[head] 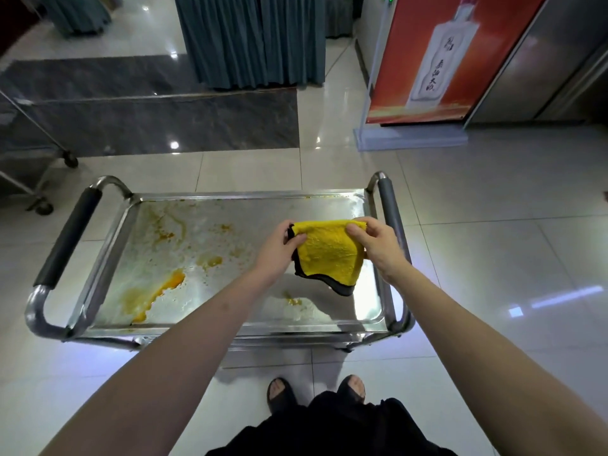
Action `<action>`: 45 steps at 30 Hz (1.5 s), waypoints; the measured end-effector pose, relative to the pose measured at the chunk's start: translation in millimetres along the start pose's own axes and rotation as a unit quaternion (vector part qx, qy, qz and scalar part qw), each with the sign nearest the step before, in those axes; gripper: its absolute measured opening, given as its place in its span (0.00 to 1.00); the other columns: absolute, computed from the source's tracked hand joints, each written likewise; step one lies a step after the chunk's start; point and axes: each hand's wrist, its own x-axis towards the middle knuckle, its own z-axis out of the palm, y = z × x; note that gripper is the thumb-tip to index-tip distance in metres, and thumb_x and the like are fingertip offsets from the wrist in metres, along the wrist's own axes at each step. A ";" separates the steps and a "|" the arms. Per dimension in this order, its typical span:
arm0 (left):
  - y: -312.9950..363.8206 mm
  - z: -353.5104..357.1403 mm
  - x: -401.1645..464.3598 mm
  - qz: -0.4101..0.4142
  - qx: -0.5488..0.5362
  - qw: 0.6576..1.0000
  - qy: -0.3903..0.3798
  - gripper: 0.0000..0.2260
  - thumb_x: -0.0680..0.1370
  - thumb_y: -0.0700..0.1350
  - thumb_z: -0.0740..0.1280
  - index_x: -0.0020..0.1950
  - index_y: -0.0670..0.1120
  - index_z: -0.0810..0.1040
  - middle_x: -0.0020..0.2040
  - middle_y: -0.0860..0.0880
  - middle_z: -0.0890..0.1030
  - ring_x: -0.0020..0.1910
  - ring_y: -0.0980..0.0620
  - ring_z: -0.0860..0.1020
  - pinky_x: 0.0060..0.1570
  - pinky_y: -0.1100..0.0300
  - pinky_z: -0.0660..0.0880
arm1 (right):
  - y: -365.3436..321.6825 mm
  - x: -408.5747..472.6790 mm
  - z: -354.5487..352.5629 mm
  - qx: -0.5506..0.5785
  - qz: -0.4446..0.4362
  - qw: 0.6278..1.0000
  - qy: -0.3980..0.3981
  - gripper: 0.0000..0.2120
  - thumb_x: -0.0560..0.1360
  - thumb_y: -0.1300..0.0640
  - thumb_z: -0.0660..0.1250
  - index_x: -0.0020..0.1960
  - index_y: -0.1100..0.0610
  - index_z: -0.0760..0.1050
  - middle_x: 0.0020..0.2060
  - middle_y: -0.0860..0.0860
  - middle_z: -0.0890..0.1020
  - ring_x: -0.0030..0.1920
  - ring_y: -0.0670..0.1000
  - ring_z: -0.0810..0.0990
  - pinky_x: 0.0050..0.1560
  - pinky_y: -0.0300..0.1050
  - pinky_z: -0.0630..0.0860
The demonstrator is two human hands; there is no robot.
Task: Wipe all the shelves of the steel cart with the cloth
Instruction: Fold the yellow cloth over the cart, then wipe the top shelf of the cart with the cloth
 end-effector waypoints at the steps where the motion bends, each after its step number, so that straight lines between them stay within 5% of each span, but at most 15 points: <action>1: -5.9 3.5 -3.1 -0.015 0.005 1.000 -0.006 0.04 0.80 0.47 0.69 0.53 0.53 0.76 0.49 0.43 0.83 0.49 0.42 0.83 0.51 0.34 0.80 | 5.7 -3.9 -0.7 -0.002 0.003 1.000 0.004 0.08 0.80 0.55 0.72 0.56 0.58 0.82 0.45 0.51 0.84 0.46 0.49 0.83 0.43 0.43 0.80; 6: -41.1 15.6 -9.3 -0.040 0.082 0.995 -0.042 0.08 0.79 0.58 0.68 0.52 0.57 0.75 0.47 0.45 0.83 0.45 0.43 0.83 0.43 0.39 0.81 | 35.4 -17.9 -4.8 -0.022 0.043 0.999 0.019 0.11 0.80 0.54 0.72 0.56 0.61 0.82 0.46 0.53 0.85 0.46 0.48 0.84 0.43 0.38 0.80; 9: -60.4 24.3 -10.9 -0.054 0.111 0.991 -0.048 0.05 0.81 0.54 0.67 0.48 0.56 0.74 0.42 0.41 0.82 0.39 0.41 0.81 0.37 0.45 0.74 | 54.0 -22.5 -6.2 -0.040 0.079 0.996 0.029 0.12 0.80 0.52 0.73 0.56 0.61 0.82 0.49 0.58 0.85 0.49 0.53 0.84 0.48 0.47 0.82; 14: -94.2 39.8 -12.8 -0.109 0.119 0.985 -0.066 0.08 0.81 0.52 0.69 0.52 0.48 0.76 0.46 0.40 0.82 0.45 0.40 0.81 0.45 0.44 0.77 | 86.4 -24.0 -5.9 -0.114 0.121 0.985 0.035 0.16 0.79 0.50 0.73 0.53 0.64 0.82 0.49 0.62 0.84 0.48 0.58 0.83 0.53 0.58 0.80; 18: -119.6 53.1 -18.3 -0.141 0.141 0.976 -0.087 0.13 0.81 0.52 0.69 0.58 0.44 0.77 0.48 0.44 0.81 0.47 0.44 0.79 0.44 0.51 0.73 | 109.3 -23.8 -3.4 -0.168 0.158 0.973 0.023 0.18 0.79 0.48 0.73 0.51 0.65 0.81 0.45 0.60 0.84 0.48 0.59 0.82 0.47 0.53 0.78; 23: -146.2 59.8 -13.5 -0.156 0.146 0.970 -0.114 0.11 0.81 0.54 0.69 0.57 0.49 0.76 0.50 0.46 0.83 0.50 0.45 0.82 0.53 0.44 0.78 | 129.3 -23.5 -5.4 -0.192 0.185 0.963 0.024 0.14 0.79 0.46 0.73 0.55 0.56 0.80 0.48 0.53 0.82 0.49 0.54 0.80 0.42 0.45 0.75; 28: -127.5 62.0 -6.8 -0.179 0.126 0.974 -0.063 0.12 0.82 0.54 0.66 0.61 0.49 0.72 0.50 0.50 0.79 0.42 0.55 0.78 0.35 0.62 0.72 | 131.5 -20.8 -2.0 -0.180 0.185 0.963 0.082 0.17 0.80 0.47 0.72 0.64 0.53 0.74 0.47 0.49 0.78 0.44 0.45 0.76 0.39 0.39 0.71; 34: -162.7 61.9 10.7 -0.224 0.063 0.971 -0.044 0.23 0.71 0.56 0.74 0.59 0.65 0.65 0.50 0.46 0.84 0.46 0.44 0.85 0.47 0.41 0.83 | 137.5 -21.4 -4.1 -0.153 0.185 0.967 0.082 0.27 0.78 0.50 0.75 0.72 0.52 0.68 0.54 0.52 0.78 0.50 0.49 0.77 0.42 0.39 0.72; 40: -140.4 70.5 2.0 -0.215 0.055 0.973 -0.069 0.20 0.78 0.43 0.70 0.61 0.63 0.68 0.50 0.50 0.84 0.47 0.47 0.84 0.45 0.45 0.83 | 146.8 -21.5 -3.3 -0.145 0.162 0.973 0.074 0.22 0.80 0.58 0.73 0.68 0.47 0.69 0.62 0.50 0.78 0.57 0.54 0.80 0.46 0.39 0.75; 45: -163.8 84.3 -1.4 -0.212 0.058 0.973 -0.074 0.20 0.75 0.41 0.66 0.53 0.68 0.73 0.56 0.55 0.84 0.51 0.50 0.84 0.53 0.41 0.81 | 156.6 -22.6 1.0 -0.252 0.129 0.957 0.066 0.24 0.80 0.63 0.71 0.73 0.53 0.70 0.71 0.51 0.74 0.70 0.53 0.74 0.66 0.45 0.73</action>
